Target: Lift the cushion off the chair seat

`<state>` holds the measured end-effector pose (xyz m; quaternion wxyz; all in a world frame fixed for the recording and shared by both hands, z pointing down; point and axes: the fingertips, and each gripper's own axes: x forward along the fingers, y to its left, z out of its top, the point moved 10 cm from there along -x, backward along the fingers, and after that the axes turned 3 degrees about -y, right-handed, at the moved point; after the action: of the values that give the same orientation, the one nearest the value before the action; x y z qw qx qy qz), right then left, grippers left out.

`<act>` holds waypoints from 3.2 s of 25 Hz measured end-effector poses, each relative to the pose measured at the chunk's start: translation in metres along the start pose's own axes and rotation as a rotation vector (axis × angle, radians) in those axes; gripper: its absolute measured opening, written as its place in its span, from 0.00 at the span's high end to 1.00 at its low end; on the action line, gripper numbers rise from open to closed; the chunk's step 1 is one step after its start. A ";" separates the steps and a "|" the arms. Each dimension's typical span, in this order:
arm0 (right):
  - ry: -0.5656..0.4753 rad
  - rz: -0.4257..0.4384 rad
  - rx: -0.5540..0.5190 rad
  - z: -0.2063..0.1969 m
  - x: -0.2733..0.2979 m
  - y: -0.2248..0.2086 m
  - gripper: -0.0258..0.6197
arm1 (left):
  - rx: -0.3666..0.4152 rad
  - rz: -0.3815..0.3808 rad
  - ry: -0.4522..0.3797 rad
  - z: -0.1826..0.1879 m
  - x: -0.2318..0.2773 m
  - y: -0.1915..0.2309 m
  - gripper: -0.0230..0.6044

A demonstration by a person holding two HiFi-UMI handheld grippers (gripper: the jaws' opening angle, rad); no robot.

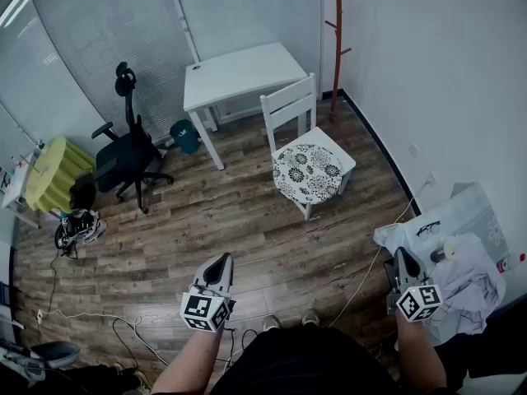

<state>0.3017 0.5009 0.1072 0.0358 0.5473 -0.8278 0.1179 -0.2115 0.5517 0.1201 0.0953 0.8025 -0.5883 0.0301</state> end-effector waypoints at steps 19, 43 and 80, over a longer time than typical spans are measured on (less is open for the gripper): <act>0.011 0.094 0.025 0.003 0.038 -0.056 0.95 | 0.077 0.024 -0.011 0.016 0.053 -0.052 0.96; 0.062 0.013 -0.004 0.037 0.169 -0.072 0.95 | 0.042 -0.083 -0.018 0.023 0.236 0.040 0.96; 0.134 -0.019 -0.001 0.078 0.465 -0.116 0.95 | 0.046 -0.120 0.042 0.040 0.488 0.178 0.96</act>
<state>0.2282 0.0218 0.1368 0.0927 0.5461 -0.8184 0.1534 -0.2338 0.0345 0.1801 0.0907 0.8375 -0.5360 0.0547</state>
